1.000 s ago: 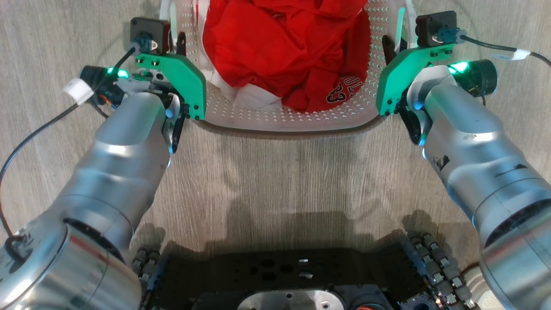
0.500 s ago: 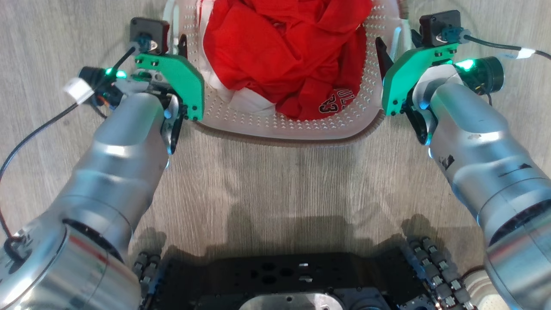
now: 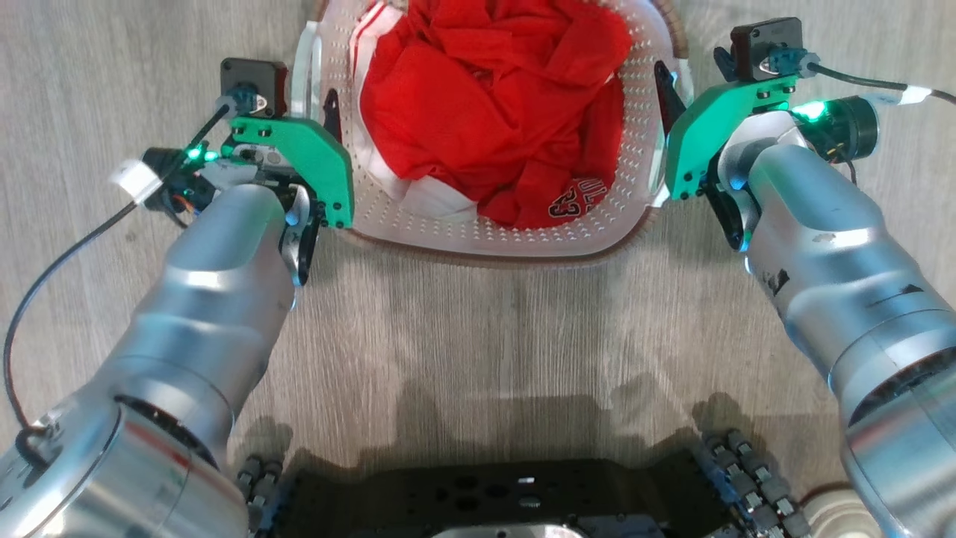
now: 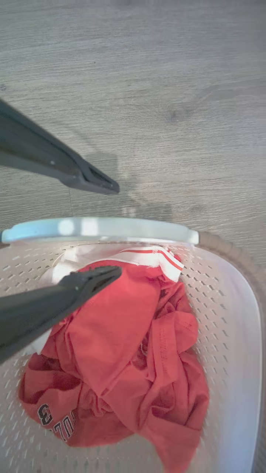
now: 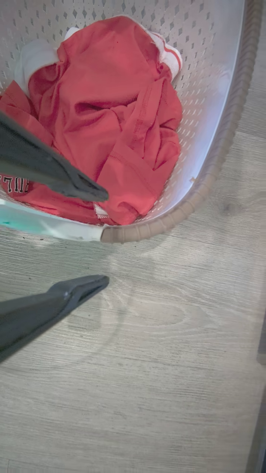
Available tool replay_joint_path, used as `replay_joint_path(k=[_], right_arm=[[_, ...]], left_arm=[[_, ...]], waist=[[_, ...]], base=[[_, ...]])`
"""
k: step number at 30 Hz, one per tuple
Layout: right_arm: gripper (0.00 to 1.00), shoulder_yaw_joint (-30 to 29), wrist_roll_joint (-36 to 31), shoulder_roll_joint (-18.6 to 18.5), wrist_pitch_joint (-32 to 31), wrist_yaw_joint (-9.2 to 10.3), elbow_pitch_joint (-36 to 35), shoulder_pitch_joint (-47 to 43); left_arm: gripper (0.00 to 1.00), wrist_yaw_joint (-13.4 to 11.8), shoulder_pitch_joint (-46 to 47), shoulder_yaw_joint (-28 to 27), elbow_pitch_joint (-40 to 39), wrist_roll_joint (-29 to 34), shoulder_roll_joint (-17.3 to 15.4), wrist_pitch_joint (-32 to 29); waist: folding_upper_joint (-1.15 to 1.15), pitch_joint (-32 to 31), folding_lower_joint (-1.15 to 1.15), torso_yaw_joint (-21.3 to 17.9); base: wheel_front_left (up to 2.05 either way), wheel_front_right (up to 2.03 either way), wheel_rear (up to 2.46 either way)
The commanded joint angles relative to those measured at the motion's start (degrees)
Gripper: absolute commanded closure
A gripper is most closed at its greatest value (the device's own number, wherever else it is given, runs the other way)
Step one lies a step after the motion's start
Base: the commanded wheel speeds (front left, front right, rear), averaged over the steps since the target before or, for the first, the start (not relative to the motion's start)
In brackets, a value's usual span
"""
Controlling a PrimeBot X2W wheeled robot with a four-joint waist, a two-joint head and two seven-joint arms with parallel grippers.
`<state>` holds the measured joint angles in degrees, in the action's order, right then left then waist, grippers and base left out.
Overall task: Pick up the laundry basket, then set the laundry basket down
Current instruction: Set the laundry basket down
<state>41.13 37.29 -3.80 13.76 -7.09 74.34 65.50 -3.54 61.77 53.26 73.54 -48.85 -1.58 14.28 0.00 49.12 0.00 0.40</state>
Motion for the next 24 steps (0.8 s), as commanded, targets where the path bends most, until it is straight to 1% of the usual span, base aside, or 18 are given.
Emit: replay_joint_path(k=[1, 7, 12, 16, 19, 24], right_arm=[[0.00, 0.06, -0.59, 0.92, 0.87, -0.40, -0.39, -2.63], [0.00, -1.67, -2.22, 0.92, 1.19, -0.40, -1.99, -2.40], [0.00, -7.82, -7.60, 0.89, 1.22, -0.40, -6.82, -4.38], [0.00, -15.05, -13.73, 0.87, 1.23, -0.40, -12.51, -8.84], [0.00, -20.27, -18.48, 0.89, 1.23, -0.40, -17.76, -13.44], [0.00, -25.19, -22.40, 0.90, 1.23, -0.40, -26.91, -21.69]], left_arm=[[0.00, -0.38, -1.89, -0.99, -0.31, -0.32, -1.32, 0.63], [0.00, -1.57, -2.69, -2.81, -5.07, 1.91, -3.05, 0.70], [0.00, -2.97, -6.01, -6.58, -12.65, 6.33, -5.61, 0.71], [0.00, -4.09, -10.52, -11.51, -19.18, 10.41, -6.94, 0.71], [0.00, -4.61, -14.68, -15.83, -24.16, 13.88, -7.32, 0.71], [0.00, -5.22, -22.26, -22.48, -31.87, 20.63, -7.42, 0.72]], waist=[[0.00, -1.25, 0.00, -0.20], [0.00, -3.98, 0.00, -0.66], [0.00, -7.69, 0.00, -1.30], [0.00, -11.59, 0.00, -1.56], [0.00, -14.97, 0.00, -1.61], [0.00, -20.89, 0.00, -1.66]], base=[[0.00, 0.00, 0.00], [0.00, 0.00, 0.00], [0.00, 0.00, 0.00], [0.00, 0.00, 0.00], [0.00, 0.00, 0.00], [0.00, 0.00, 0.00]])
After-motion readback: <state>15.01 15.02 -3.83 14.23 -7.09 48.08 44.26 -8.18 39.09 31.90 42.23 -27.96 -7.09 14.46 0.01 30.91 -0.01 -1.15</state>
